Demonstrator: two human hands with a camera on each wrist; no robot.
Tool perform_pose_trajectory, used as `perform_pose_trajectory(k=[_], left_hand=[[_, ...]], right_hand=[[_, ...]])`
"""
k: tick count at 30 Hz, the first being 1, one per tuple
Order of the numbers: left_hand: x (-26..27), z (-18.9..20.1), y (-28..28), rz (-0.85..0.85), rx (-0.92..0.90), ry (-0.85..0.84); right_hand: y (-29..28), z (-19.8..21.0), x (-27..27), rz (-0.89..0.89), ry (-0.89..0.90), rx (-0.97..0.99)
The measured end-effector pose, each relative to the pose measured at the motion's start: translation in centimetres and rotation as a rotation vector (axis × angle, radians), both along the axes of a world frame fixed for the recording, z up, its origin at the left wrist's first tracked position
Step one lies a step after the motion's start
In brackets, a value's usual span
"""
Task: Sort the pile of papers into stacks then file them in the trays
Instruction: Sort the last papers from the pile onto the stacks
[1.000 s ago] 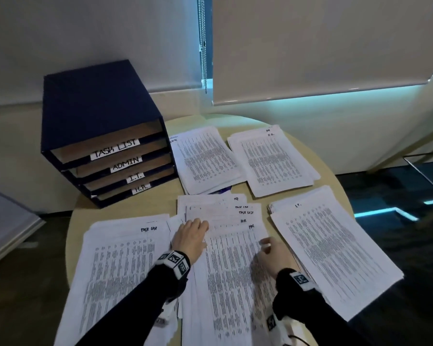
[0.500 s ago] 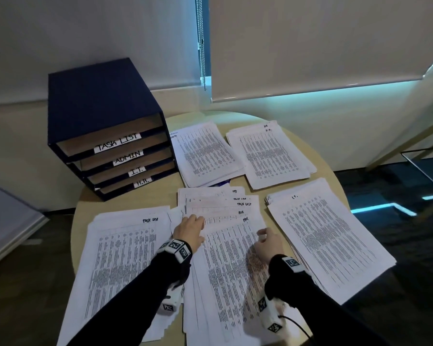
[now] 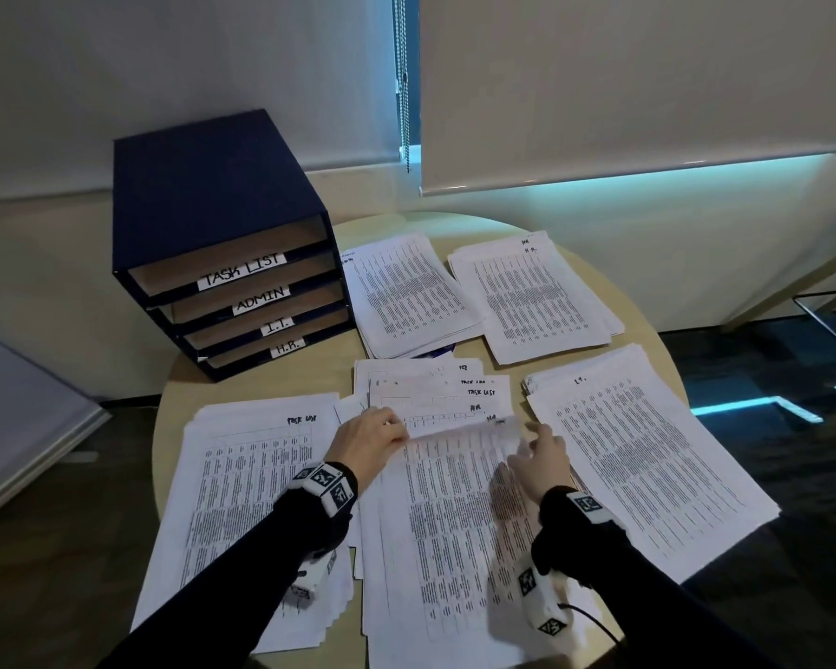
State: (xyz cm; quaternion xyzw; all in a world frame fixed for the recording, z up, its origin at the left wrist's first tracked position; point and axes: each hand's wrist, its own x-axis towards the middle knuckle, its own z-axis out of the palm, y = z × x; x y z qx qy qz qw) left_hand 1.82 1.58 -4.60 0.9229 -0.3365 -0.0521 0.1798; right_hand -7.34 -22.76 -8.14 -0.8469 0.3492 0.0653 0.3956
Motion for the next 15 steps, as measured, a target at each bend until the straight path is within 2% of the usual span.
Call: perform_pose_trajectory(k=[2,5,8,11,15], left_hand=[[-0.3,0.1,0.4,0.023,-0.121,0.095],[0.0,0.1,0.6,0.017,-0.104,0.332],[0.8,-0.1,-0.2,0.170,-0.113,0.465],[1.5,-0.4,-1.2,0.270,-0.028,0.429],[1.9,0.3,-2.2,0.228,0.163,0.352]], right_hand=[[-0.4,0.5,0.1,0.011,-0.031,0.052],[-1.0,0.4,0.2,0.042,-0.036,0.112],[-0.7,1.2,-0.3,0.078,-0.133,0.210],[-0.4,1.4,-0.7,0.154,-0.158,0.211],[-0.4,1.0,-0.5,0.149,-0.094,0.171]])
